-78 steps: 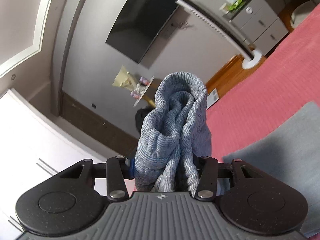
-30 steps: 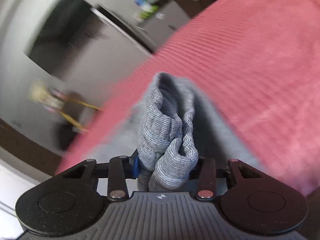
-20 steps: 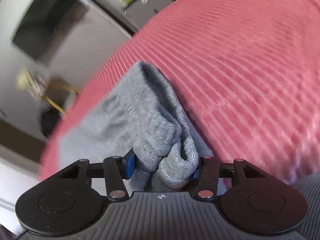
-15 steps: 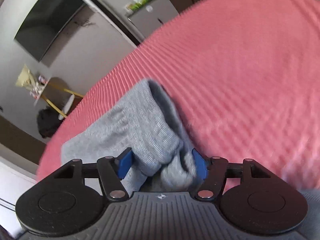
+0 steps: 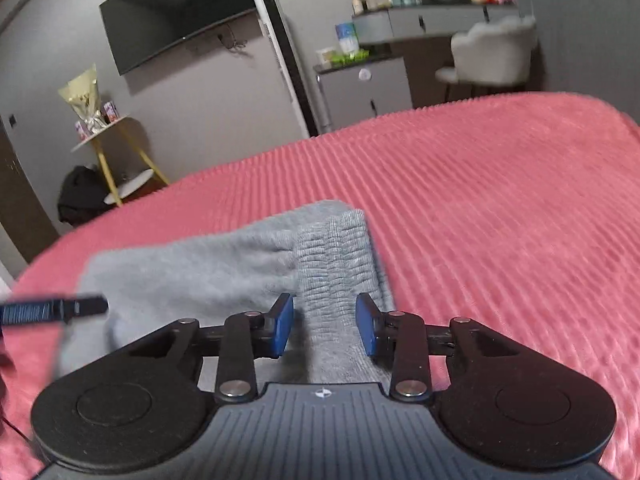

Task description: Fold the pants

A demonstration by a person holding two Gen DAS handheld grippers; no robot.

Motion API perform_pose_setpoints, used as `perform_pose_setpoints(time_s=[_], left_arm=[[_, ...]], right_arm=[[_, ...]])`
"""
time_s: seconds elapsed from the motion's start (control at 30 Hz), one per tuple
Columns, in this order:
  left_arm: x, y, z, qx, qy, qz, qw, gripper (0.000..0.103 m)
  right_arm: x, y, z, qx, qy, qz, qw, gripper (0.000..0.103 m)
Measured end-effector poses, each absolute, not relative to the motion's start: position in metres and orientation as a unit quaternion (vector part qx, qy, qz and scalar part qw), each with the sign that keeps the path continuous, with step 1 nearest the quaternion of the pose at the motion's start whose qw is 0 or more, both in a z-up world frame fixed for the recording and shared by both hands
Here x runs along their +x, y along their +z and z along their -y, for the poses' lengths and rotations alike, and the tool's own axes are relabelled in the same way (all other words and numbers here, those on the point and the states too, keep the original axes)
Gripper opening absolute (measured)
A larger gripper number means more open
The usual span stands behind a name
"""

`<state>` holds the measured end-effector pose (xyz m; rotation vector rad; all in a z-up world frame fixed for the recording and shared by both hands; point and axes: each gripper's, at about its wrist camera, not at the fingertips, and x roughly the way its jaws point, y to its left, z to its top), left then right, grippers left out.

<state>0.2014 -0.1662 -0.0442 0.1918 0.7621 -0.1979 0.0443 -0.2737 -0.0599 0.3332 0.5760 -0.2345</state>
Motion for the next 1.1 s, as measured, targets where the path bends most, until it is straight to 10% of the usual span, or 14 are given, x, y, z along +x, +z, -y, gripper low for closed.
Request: perform_pose_setpoints(time_s=[0.1,0.2,1.1], left_arm=[[0.212,-0.058,0.173,0.13,-0.091,-0.366,0.917,0.085],[0.206,-0.058,0.18,0.146,-0.079,-0.363,0.917,0.086],[0.112,-0.064,0.109,0.011,-0.096,-0.473,0.876,0.089]], right_arm=[[0.042,-0.061,0.288,0.182,-0.111,-0.276,0.937,0.043],[0.045,-0.078,0.309,0.258,-0.122,-0.303,0.909,0.075],[0.026,-0.091,0.291,0.324,-0.112,-0.38,0.859,0.093]])
